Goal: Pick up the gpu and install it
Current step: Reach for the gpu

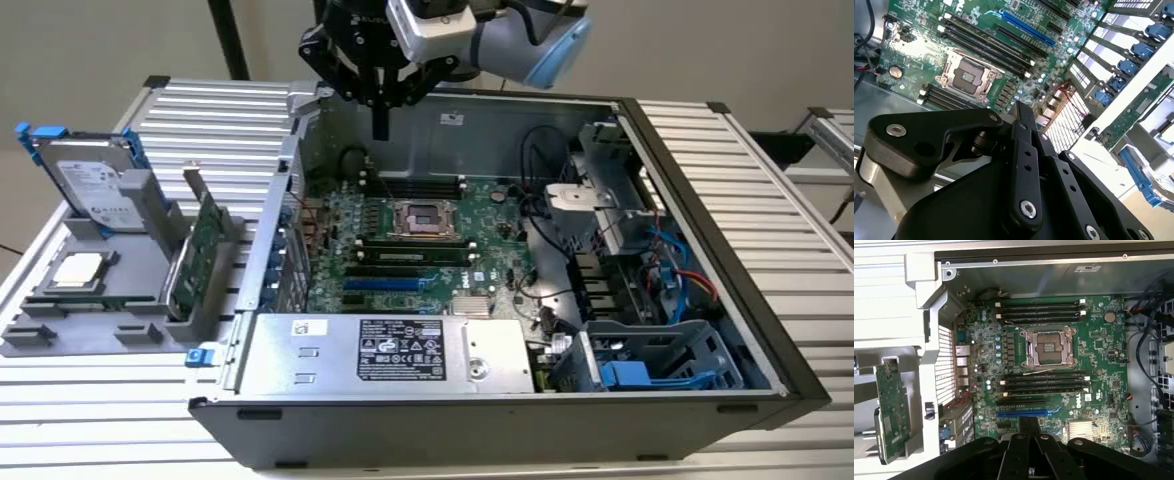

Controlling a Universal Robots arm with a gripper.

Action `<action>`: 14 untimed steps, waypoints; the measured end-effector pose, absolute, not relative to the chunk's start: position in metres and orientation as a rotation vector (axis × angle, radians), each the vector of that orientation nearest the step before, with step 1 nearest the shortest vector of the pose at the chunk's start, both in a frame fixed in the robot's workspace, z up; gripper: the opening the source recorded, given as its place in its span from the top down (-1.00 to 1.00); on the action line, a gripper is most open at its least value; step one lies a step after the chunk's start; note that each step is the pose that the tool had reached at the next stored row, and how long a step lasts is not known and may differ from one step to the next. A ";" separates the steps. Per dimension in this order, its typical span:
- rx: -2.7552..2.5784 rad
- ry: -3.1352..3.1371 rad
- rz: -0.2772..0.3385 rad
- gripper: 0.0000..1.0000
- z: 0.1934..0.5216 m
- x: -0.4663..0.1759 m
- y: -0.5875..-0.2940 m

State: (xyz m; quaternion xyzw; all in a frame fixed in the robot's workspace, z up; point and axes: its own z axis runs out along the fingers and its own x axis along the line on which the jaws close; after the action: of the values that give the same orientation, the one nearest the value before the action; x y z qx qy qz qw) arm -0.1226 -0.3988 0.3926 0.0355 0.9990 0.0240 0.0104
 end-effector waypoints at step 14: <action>0.110 3.118 0.075 1.00 0.393 -0.134 -0.399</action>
State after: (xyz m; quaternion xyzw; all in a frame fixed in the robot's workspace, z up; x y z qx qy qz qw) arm -0.1342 -0.3988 0.3926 0.0354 0.9990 0.0240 0.0104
